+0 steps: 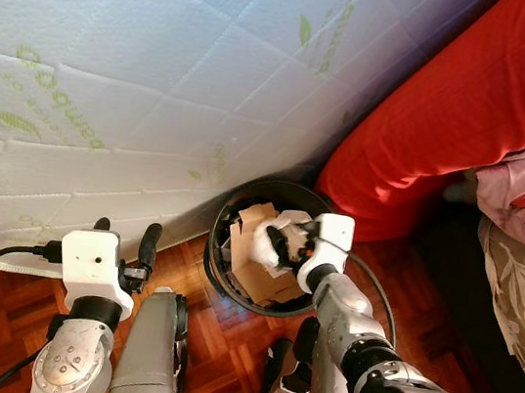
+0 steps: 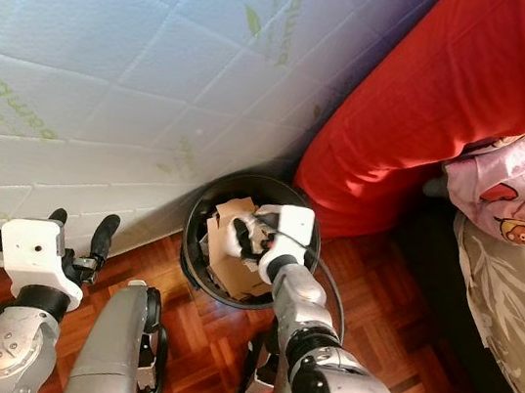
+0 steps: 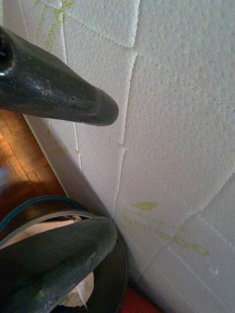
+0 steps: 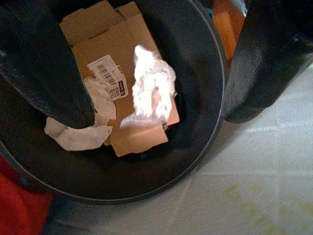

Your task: Clean up the room

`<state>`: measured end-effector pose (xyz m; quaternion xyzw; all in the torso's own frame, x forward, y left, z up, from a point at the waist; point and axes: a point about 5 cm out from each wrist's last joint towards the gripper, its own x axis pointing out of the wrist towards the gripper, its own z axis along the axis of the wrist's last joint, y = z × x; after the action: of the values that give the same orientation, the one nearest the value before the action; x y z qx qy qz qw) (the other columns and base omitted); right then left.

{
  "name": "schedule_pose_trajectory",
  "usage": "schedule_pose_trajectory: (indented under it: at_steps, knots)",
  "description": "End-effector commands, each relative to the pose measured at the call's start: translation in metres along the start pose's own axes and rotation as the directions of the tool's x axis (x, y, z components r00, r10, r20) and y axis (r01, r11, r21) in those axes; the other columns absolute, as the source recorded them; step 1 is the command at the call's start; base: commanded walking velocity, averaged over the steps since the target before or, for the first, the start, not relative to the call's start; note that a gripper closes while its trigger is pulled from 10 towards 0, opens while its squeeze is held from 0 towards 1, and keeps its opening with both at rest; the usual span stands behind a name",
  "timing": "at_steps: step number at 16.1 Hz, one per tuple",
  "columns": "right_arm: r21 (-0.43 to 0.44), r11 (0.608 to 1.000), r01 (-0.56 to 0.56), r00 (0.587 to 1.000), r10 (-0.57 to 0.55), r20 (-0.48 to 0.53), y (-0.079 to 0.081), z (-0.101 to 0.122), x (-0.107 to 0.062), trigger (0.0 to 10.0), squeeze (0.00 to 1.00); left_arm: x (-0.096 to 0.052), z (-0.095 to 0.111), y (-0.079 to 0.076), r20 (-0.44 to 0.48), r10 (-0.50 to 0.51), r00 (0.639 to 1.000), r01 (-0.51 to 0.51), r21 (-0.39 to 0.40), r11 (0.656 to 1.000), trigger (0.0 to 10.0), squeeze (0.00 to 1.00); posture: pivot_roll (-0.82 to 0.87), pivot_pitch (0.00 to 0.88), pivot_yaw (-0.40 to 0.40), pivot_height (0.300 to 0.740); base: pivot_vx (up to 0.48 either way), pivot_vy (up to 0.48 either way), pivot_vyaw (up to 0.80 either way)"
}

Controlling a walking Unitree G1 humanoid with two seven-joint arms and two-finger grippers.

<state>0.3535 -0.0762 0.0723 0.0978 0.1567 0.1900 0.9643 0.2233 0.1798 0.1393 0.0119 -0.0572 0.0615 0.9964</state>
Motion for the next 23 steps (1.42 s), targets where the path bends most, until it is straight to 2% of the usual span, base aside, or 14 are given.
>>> schedule_pose_trajectory:
  at_steps: [1, 2, 5, 6, 9, 11, 12, 14, 15, 16, 17, 18, 21, 23]
  knots:
    - [0.119, 0.991, 0.053, 0.998, -0.049, -0.038, -0.004, -0.018, -0.005, 10.0, 1.00, -0.005, -0.007, 0.003, -0.039, 0.014, 0.999, -0.014, 0.007, 1.000, 10.0, 0.00, 0.39, 0.555, -0.098, 0.611, 0.000, 0.000, 0.00]
    - [0.163, 0.983, 0.079, 0.997, -0.074, -0.037, -0.008, -0.018, -0.006, 10.0, 1.00, -0.005, -0.007, 0.003, -0.039, 0.014, 0.999, -0.014, 0.006, 1.000, 10.0, 0.00, 0.39, 0.552, -0.097, 0.611, 0.000, 0.000, 0.00]
    - [0.036, 0.998, 0.055, 0.997, -0.053, -0.053, -0.008, -0.016, -0.006, 10.0, 1.00, -0.004, -0.008, 0.003, -0.038, 0.014, 0.999, -0.014, 0.007, 1.000, 10.0, 0.00, 0.39, 0.546, -0.097, 0.611, 0.000, 0.000, 0.00]
    - [-0.002, 0.999, 0.052, 0.997, -0.052, -0.052, -0.008, -0.016, -0.006, 10.0, 0.00, -0.003, -0.009, 0.004, -0.038, 0.016, 0.999, -0.016, 0.008, 1.000, 10.0, 0.00, 0.38, 0.540, -0.099, 0.611, 0.000, 0.000, 0.00]
    - [-0.006, 0.990, 0.140, 0.990, -0.140, -0.007, -0.026, -0.012, -0.012, 10.0, 0.00, -0.004, -0.021, 0.011, -0.080, 0.040, 0.996, -0.037, 0.038, 0.999, 10.0, 0.00, 0.37, 0.525, -0.106, 0.611, 0.000, 0.000, 0.00]
    - [-0.022, 0.980, 0.200, 0.980, -0.200, 0.017, -0.053, -0.016, -0.026, 10.0, 0.00, -0.005, -0.029, 0.024, -0.102, 0.073, 0.992, -0.067, 0.061, 0.996, 10.0, 0.00, 0.35, 0.506, -0.112, 0.631, 0.000, 0.000, 0.00]
    - [-0.019, 0.962, 0.273, 0.962, -0.273, 0.021, -0.077, -0.022, -0.040, 10.0, 0.00, -0.006, -0.036, 0.032, -0.123, 0.086, 0.989, -0.078, 0.070, 0.994, 10.0, 0.00, 0.34, 0.492, -0.116, 0.641, 0.000, 0.000, 0.00]
    - [-0.028, 0.932, 0.363, 0.932, -0.363, 0.005, -0.107, -0.038, -0.068, 10.0, 0.00, -0.007, -0.054, 0.042, -0.177, 0.095, 0.980, -0.079, 0.093, 0.992, 10.0, 0.00, 0.31, 0.448, -0.120, 0.671, 0.000, 0.000, 0.00]
    - [-0.038, 0.928, 0.371, 0.929, -0.371, -0.001, -0.112, -0.043, -0.074, 10.0, 0.00, -0.007, -0.059, 0.044, -0.192, 0.099, 0.976, -0.082, 0.095, 0.992, 10.0, 0.00, 0.31, 0.432, -0.119, 0.676, 0.000, 0.000, 0.00]
    - [-0.046, 0.912, 0.407, 0.912, -0.409, -0.040, -0.124, -0.061, -0.092, 10.0, 0.00, -0.009, -0.072, 0.049, -0.233, 0.112, 0.966, -0.093, 0.093, 0.991, 10.0, 0.00, 0.30, 0.400, -0.118, 0.681, 0.000, 0.000, 0.00]
    - [-0.053, 0.905, 0.422, 0.903, -0.425, -0.061, -0.127, -0.068, -0.098, 10.0, 0.00, -0.010, -0.078, 0.051, -0.248, 0.119, 0.961, -0.099, 0.093, 0.991, 10.0, 0.00, 0.30, 0.381, -0.117, 0.681, 0.000, 0.000, 0.00]
    - [-0.044, 0.884, 0.466, 0.878, -0.468, -0.103, -0.134, -0.084, -0.114, 10.0, 0.00, -0.012, -0.094, 0.055, -0.299, 0.127, 0.946, -0.107, 0.084, 0.991, 10.0, 0.00, 0.29, 0.333, -0.115, 0.681, 0.000, 0.000, 0.00]
    - [-0.034, 0.884, 0.467, 0.871, -0.466, -0.157, -0.126, -0.101, -0.117, 10.0, 0.00, 0.000, -0.119, 0.057, -0.376, 0.110, 0.920, -0.097, 0.053, 0.994, 10.0, 0.00, 0.27, 0.247, -0.109, 0.681, 0.000, 0.000, 0.00]
    - [-0.020, 0.890, 0.455, 0.873, -0.450, -0.189, -0.115, -0.108, -0.112, 10.0, 0.00, 0.007, -0.137, 0.054, -0.443, 0.096, 0.892, -0.090, 0.033, 0.995, 10.0, 0.00, 0.25, 0.178, -0.100, 0.681, 0.000, 0.000, 0.00]
